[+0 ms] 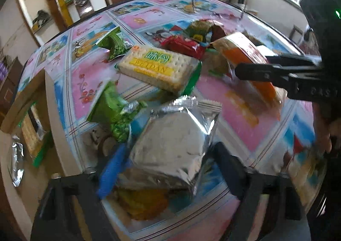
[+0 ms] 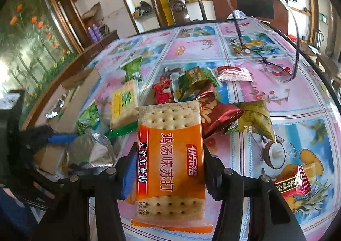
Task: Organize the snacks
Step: 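Grasp the orange cracker packet with the right gripper while the left grasps a foil bag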
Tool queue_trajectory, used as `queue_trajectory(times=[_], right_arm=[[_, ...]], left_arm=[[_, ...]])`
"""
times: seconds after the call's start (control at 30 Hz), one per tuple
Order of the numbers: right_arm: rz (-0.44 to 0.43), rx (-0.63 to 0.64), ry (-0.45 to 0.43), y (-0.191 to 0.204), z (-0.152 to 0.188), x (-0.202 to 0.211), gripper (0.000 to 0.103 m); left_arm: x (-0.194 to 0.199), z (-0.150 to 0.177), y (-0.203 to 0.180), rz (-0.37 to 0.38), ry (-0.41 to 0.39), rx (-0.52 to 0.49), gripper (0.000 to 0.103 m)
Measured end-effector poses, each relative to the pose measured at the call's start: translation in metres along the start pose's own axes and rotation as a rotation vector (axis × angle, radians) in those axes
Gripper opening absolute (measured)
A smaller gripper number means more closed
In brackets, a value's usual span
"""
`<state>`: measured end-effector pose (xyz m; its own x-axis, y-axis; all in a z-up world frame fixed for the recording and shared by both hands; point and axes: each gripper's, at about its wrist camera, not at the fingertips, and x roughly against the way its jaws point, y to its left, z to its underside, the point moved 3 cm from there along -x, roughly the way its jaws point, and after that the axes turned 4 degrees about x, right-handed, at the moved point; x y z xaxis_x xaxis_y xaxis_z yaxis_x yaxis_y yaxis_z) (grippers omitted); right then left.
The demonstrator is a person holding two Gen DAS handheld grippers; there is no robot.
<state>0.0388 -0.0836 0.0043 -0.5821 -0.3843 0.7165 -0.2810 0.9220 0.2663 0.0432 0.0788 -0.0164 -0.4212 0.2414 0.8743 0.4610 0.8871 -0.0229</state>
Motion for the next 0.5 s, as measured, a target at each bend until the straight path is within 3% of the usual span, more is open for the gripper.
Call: queue_trajectory(times=[0.07,0.5], right_arm=[[-0.01,-0.012,-0.007,0.0,-0.001,0.001,0.058],[-0.023,-0.119,-0.139,-0.013,-0.01,0.026,0.058]], left_arm=[[0.001,-0.001,-0.005,-0.001,-0.014,0.021,0.058],[0.015,-0.001,-0.031,0.077,-0.1,0.057,0.058]])
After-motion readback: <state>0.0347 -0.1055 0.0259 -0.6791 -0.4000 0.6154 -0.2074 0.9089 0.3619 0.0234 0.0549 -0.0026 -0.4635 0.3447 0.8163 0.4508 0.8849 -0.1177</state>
